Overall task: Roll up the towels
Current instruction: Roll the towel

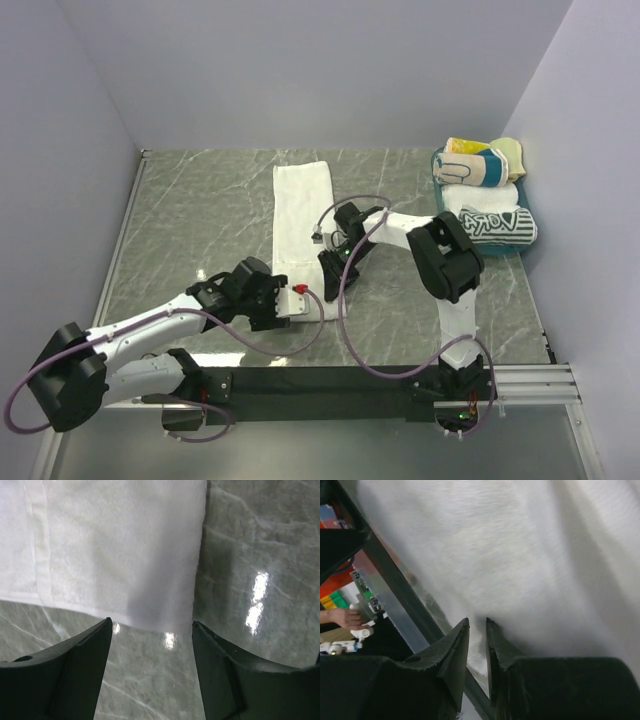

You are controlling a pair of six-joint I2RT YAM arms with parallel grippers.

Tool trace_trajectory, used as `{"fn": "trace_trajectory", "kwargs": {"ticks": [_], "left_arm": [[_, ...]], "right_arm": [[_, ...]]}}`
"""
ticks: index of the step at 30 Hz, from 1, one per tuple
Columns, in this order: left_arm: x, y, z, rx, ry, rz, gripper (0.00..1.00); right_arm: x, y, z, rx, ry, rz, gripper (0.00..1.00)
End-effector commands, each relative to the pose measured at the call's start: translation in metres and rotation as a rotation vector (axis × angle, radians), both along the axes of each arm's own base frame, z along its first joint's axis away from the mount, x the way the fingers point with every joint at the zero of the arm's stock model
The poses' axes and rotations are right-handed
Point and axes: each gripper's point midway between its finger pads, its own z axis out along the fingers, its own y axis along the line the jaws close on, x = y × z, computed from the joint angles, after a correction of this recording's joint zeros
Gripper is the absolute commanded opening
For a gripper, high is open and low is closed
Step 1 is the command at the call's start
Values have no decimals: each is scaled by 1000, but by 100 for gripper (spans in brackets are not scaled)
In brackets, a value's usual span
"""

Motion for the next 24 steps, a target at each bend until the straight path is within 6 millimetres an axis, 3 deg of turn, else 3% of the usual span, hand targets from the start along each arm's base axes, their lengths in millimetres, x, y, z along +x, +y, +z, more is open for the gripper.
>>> {"fn": "trace_trajectory", "kwargs": {"ticks": [1,7,12,16,19,20,23,24], "left_arm": [[16,-19,6,-6,-110,-39,70],[-5,-31,-19,55,-118,-174,64],[-18,-37,-30,70,-125,-235,61],[-16,-35,-49,107,-125,-231,56],[-11,-27,-67,181,-108,-196,40],[-11,-25,-71,200,-97,-189,28],[-19,-24,-68,207,-43,-197,3],[-22,-32,-58,162,-36,-215,1]], "right_arm": [[1,-3,-27,-50,44,-7,27],[0,-5,-45,-84,86,-19,26],[0,-7,-44,-88,78,-26,26],[3,-4,-40,-78,64,-18,26],[2,-5,-35,-72,47,-4,26],[2,-5,-32,-71,42,0,26],[9,-5,-18,-65,-2,21,27],[19,-2,-10,-61,-40,23,27]]}}
